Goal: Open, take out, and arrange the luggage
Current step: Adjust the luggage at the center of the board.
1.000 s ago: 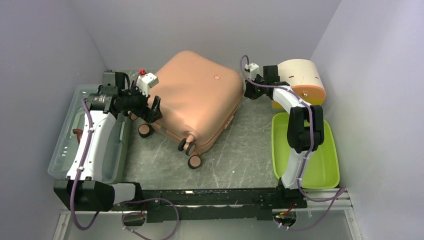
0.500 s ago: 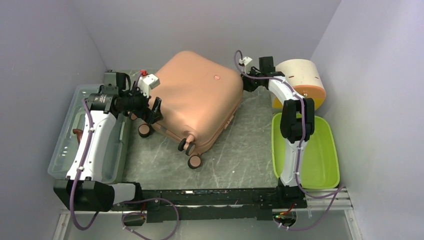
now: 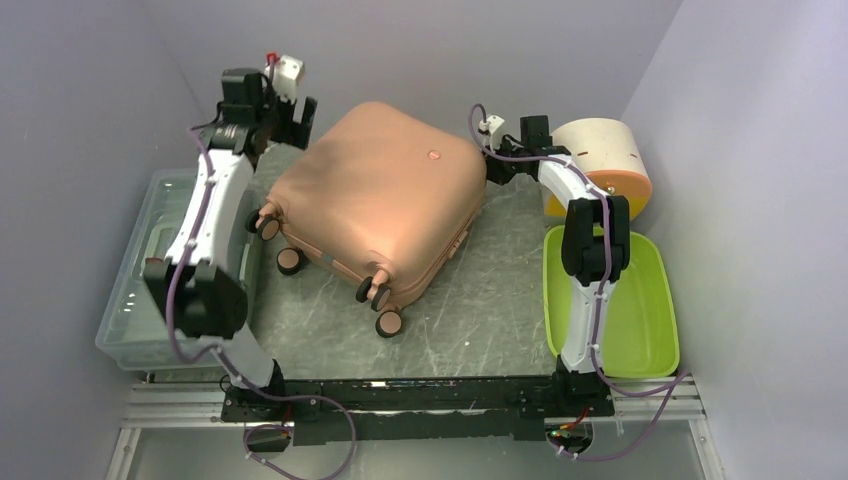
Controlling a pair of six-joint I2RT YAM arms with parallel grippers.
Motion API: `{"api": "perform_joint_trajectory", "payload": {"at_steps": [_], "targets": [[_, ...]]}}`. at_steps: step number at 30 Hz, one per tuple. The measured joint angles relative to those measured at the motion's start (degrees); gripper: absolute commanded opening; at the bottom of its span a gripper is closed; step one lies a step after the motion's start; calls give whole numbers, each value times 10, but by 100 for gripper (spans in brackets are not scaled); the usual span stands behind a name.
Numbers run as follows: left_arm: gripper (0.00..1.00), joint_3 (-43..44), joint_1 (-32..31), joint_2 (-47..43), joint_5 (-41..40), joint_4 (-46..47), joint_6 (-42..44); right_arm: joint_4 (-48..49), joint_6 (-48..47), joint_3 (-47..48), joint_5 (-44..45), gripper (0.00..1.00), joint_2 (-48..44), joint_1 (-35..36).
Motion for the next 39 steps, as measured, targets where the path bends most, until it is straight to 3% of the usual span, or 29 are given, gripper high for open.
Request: {"api": "perform_joint_trajectory", "payload": {"at_steps": [10,14,26,34,39], "targets": [[100,306,-19,373,-239,119,13,6,-1,-6,-12,0,-2,-1],[99,338,-33,457,-312,177,59,14,-1,-17,-19,0,-6,-3],[99,313,-74,469,-304,251,146,5,-79,-30,-54,0,-16,-14],[95,312,-74,469,-246,247,163,-194,-225,129,-125,0,59,-31],[94,315,-78,469,-190,219,168,-274,-318,133,-149,0,58,-39]]}}
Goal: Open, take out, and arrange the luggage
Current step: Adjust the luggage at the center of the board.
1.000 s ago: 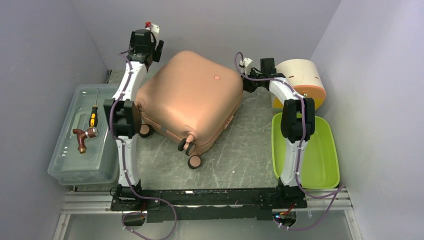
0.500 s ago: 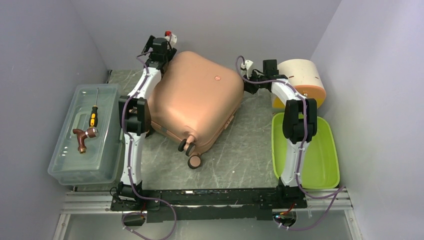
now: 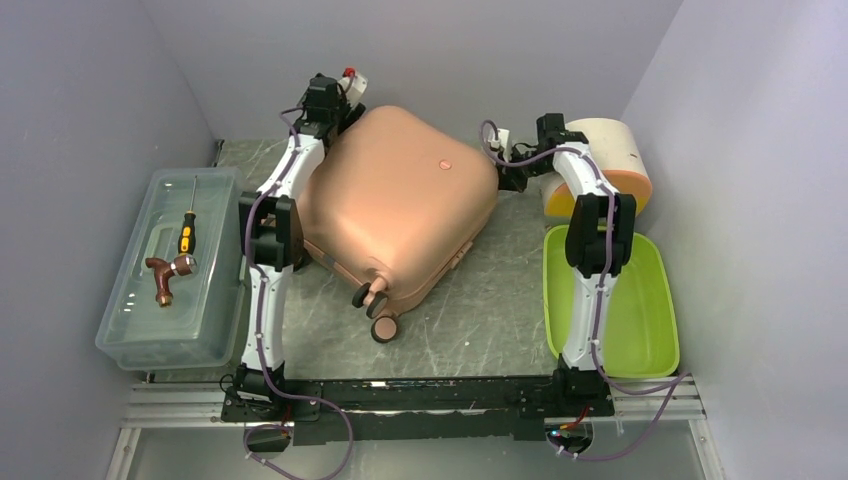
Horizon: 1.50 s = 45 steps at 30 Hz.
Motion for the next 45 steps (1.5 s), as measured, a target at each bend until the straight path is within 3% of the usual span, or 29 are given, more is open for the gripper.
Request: {"api": "perform_joint_trajectory", "payload": {"at_steps": [11,19,23,28,38,45], "targets": [[90,10,-28,2,113,-96,7,-83,-113,-183,33,0,-143,-20],[89,0,-43,-4,172,-118,19,-75,-51,-278,66,0,-221,-17],[88,-6,-43,-10,174,-127,25,-57,-6,-272,80,0,-217,-13],[87,-10,-52,-18,199,-156,33,-9,31,-188,89,0,-153,18],[87,-15,-129,-25,253,-195,40,29,57,-98,99,0,-86,40],[99,-13,-140,-25,224,-206,32,27,70,-83,102,0,-76,42]]}}
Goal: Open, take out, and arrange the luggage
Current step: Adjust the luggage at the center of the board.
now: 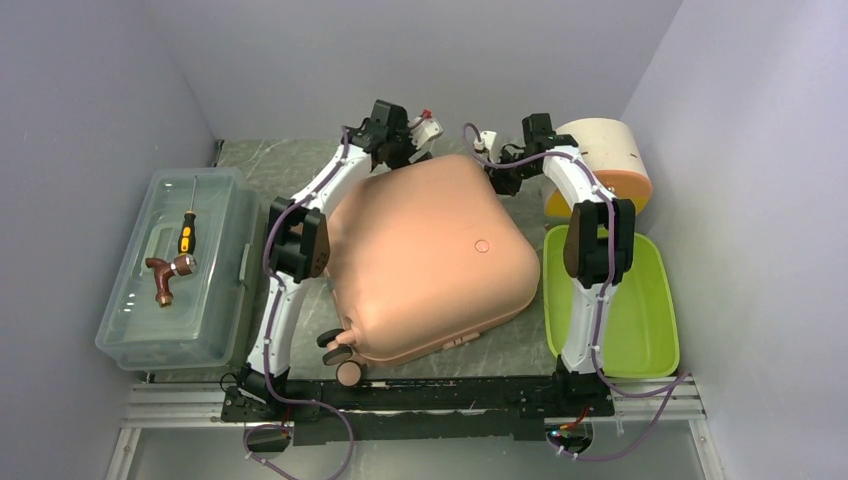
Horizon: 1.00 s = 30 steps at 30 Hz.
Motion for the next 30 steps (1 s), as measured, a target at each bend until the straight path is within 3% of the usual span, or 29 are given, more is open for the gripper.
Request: {"api": "perform_joint_trajectory", "payload": {"at_steps": [10,17,23,30], "targets": [[99,17,12,-37,-87,-30,-61,52,70,21,21,0,27,12],[99,-145,35,-313,-67,-92,-41,86,110,20,24,0,32,15],[99,-323,26,-601,46,-231,3,104,133,20,26,0,35,17],[99,-501,23,-698,138,-381,22,123,152,5,30,0,31,17]]}}
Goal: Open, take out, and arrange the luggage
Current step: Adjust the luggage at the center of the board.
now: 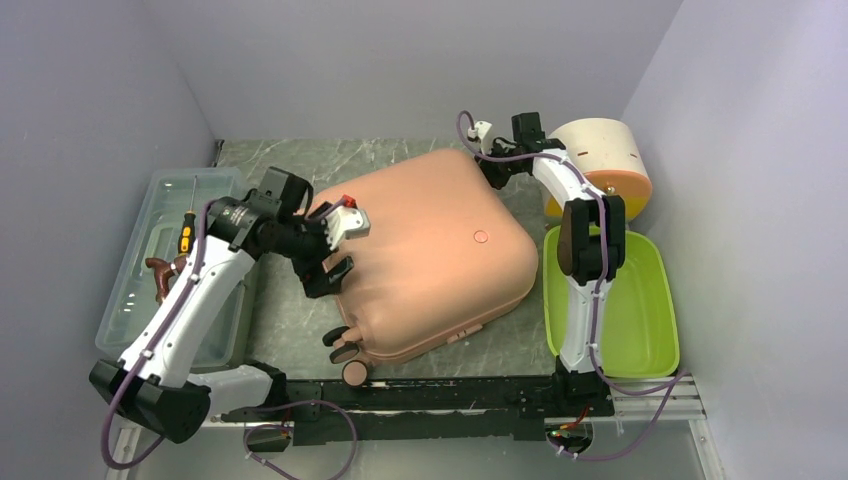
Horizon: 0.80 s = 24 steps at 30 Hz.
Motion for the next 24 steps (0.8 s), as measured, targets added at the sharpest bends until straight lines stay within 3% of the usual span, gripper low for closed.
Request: {"api": "perform_joint_trajectory", "payload": {"at_steps": [10,18,21,24], "targets": [[100,-34,-14,-28,157,-78,0,74,38,-67,19,0,-34,1],[98,-85,-46,-48,150,-82,-9,87,51,-79,26,2,-41,1],[97,-106,-55,-48,117,-73,-19,85,57,-78,32,39,-41,2],[98,-120,-59,-46,90,-63,-42,103,66,-72,82,58,-41,2]]}}
